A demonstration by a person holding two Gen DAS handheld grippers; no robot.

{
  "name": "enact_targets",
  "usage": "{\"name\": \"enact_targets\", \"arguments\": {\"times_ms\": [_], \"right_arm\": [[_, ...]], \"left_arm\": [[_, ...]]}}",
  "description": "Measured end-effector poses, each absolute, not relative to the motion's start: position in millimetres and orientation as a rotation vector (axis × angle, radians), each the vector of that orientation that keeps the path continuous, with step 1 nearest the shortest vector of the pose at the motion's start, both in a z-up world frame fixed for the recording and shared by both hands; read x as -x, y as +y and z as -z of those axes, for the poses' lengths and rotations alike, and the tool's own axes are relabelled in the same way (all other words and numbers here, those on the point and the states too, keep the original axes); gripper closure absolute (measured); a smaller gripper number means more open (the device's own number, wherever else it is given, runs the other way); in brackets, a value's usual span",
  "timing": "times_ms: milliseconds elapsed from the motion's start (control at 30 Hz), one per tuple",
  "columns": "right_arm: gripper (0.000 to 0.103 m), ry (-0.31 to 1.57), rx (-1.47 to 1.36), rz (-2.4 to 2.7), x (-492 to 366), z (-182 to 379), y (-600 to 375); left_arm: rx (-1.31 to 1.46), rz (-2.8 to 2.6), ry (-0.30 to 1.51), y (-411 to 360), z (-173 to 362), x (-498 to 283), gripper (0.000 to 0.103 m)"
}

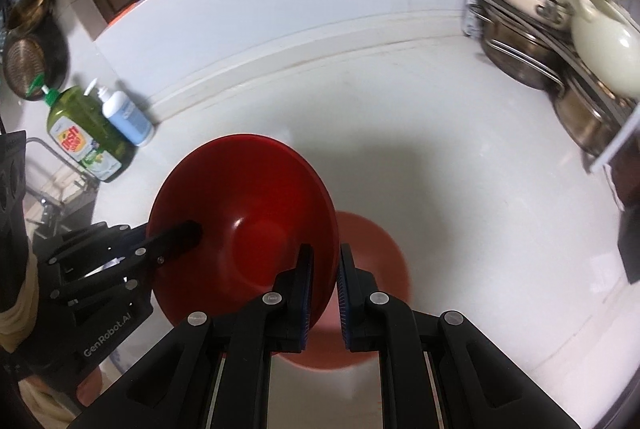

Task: Organize plates and bowls
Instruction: 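Carry the red bowl over the pink bowl and lower it in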

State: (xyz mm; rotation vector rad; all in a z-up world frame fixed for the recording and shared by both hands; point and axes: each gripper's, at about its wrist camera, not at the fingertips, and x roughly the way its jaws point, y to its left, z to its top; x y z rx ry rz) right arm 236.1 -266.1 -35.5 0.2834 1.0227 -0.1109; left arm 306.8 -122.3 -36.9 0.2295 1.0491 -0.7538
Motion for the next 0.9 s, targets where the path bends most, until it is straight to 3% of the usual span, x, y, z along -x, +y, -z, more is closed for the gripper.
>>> {"name": "enact_targets", "arguments": {"times_ms": [900], "right_arm": [[0.090, 1.128, -0.237, 0.165, -217.6, 80.9, -280.0]], "left_arm": [[-0.309, 0.685, 1.080, -145.7, 72.0, -296.9, 0.087]]}}
